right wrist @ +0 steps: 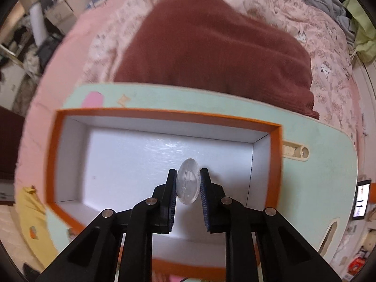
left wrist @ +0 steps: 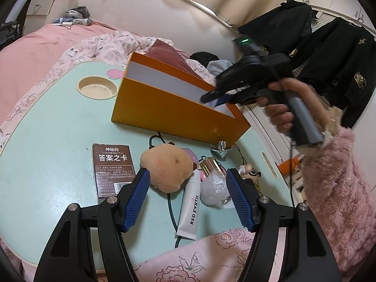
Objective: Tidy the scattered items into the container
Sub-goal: 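Carry the clear cup out of the box and set it on the table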
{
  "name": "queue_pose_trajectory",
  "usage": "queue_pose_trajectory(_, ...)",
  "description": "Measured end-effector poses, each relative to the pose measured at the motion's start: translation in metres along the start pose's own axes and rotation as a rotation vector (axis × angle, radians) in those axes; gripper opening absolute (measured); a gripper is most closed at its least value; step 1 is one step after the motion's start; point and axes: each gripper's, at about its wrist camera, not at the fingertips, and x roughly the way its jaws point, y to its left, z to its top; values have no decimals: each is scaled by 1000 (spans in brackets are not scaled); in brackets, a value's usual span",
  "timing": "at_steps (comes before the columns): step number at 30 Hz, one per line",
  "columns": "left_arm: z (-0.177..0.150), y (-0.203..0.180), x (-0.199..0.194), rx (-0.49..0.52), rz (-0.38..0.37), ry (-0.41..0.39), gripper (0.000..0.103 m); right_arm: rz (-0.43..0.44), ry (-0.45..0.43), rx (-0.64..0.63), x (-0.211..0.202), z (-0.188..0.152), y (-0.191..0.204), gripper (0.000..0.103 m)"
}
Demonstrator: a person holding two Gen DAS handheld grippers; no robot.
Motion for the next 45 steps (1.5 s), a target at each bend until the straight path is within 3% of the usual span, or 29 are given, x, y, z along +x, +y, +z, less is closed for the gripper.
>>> queue_pose_trajectory(4,1,3,-1,-13,7,-6,67,40,-125,-42,-46,-30,7,18)
queue_pose_trajectory(8,2,6,-9,-31,14,-44,67,157,-187,-80,-75,-83,8,18)
queue_pose_trajectory(12,2,9,-10,-49,21,-53,67,197,-165,-60,-66,-124,2,18)
queue_pose_trajectory(18,2,11,-10,-52,33,-45,67,156,-127,-61,-38,-150,0,18)
queue_pose_trajectory(21,1,10,-8,-48,29,-30,67,132,-151,-63,-34,-155,-3,18)
queue_pose_trajectory(25,2,10,-10,-47,28,-29,67,177,-175,-61,-42,-164,-5,20)
queue_pose_trajectory(27,3,9,-13,-42,30,-28,67,180,-218,-57,-52,-171,-7,26)
queue_pose_trajectory(31,7,2,-19,5,71,9,67,130,-385,-23,-80,-193,-14,46)
queue_pose_trajectory(32,8,-1,-20,25,87,37,67,105,-439,-20,-88,-203,-15,56)
queue_pose_trajectory(36,2,-18,-20,116,139,179,67,-3,-569,-23,-102,-246,-11,73)
queue_pose_trajectory(41,-23,-30,-13,150,184,219,67,-92,-509,-12,-80,-285,-3,78)
queue_pose_trajectory(45,-35,-30,3,162,232,239,68,-153,-423,-58,-56,-294,11,78)
